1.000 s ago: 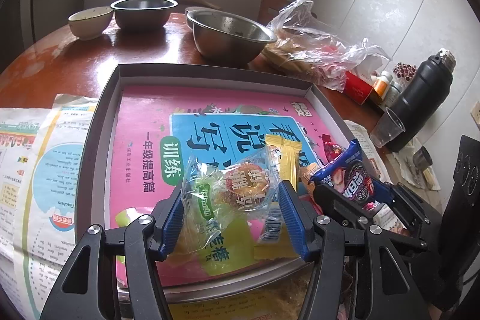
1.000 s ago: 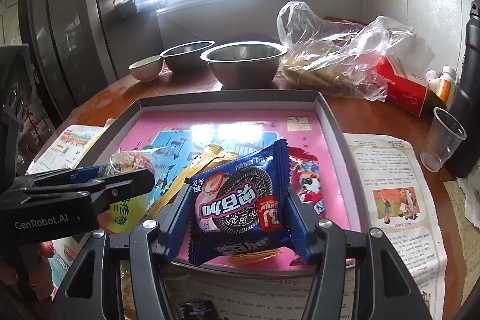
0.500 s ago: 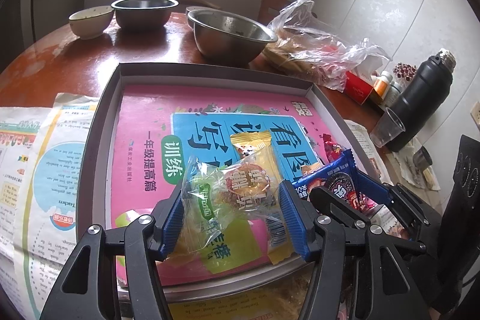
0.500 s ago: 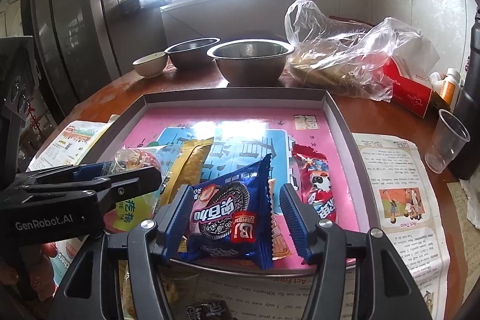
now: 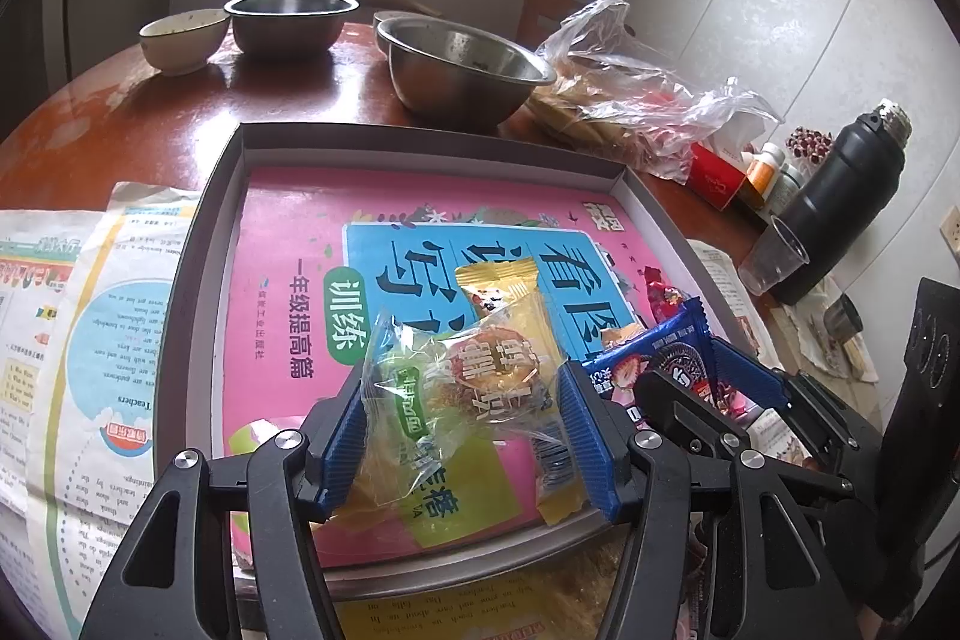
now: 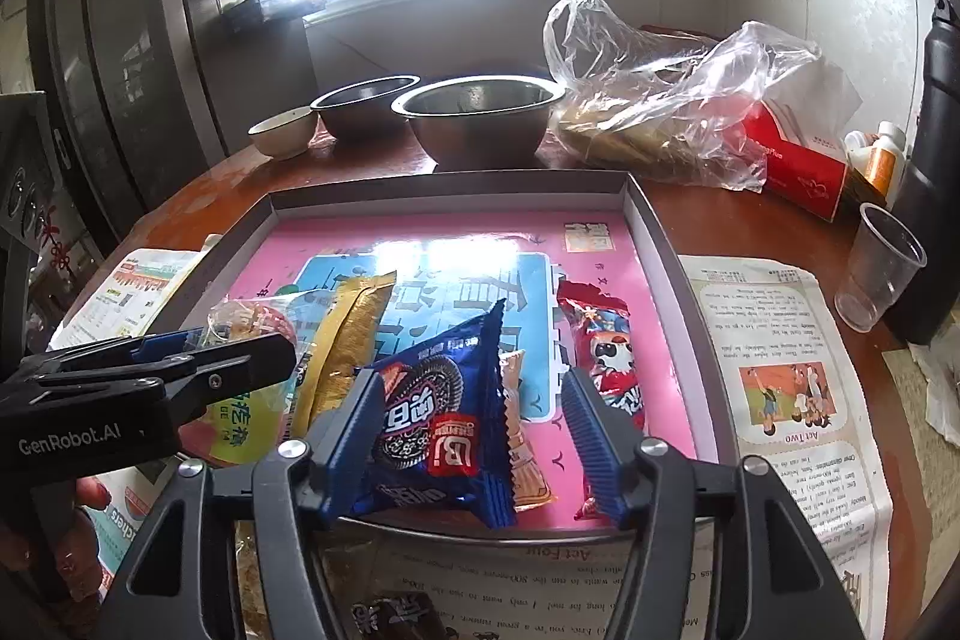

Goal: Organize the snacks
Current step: 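Lower the pastry into the tray with the left gripper while the right gripper lowers the blue pack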

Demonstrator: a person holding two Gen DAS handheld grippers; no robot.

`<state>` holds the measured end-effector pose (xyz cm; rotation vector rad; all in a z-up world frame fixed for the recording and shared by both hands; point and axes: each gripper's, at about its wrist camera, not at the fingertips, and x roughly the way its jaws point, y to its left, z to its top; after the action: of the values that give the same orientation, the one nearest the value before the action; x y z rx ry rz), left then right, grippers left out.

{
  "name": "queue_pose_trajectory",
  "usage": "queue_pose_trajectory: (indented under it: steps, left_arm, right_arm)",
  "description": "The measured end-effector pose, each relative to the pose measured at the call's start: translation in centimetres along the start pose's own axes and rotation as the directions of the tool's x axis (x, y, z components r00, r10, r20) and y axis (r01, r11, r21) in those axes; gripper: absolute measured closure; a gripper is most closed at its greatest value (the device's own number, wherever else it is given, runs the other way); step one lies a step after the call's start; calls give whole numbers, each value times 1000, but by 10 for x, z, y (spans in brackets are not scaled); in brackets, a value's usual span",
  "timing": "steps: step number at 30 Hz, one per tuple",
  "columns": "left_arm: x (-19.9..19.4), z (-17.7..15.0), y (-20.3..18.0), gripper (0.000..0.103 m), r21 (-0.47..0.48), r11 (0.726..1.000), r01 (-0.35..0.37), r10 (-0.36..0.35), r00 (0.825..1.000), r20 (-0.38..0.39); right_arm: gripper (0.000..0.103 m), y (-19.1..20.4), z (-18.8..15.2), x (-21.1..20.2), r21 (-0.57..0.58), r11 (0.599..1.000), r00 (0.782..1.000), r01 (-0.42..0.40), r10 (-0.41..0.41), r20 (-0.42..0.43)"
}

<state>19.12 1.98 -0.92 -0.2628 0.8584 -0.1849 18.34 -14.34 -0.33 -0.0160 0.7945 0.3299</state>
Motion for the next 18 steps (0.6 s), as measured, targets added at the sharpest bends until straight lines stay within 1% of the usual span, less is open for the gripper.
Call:
queue_pose_trajectory:
  steps: [9, 11, 13, 18]
  left_arm:
    - [0, -1, 1, 39, 2, 1000, -8, 8, 1000, -1]
    - [0, 0, 1, 39, 1, 1000, -9, 9, 1000, -2]
    - [0, 0, 2, 35, -3, 1000, -12, 12, 1000, -3]
    - [-2, 0, 4, 35, -14, 1000, -14, 14, 1000, -4]
  right_arm:
    - [40, -2, -3, -2, 18, 1000, 1000, -7, 7, -2]
    - [40, -2, -2, -2, 20, 1000, 1000, -8, 8, -2]
    - [40, -2, -2, -3, 21, 1000, 1000, -6, 6, 0]
    - [40, -3, -2, -4, 24, 1000, 1000, -5, 5, 2]
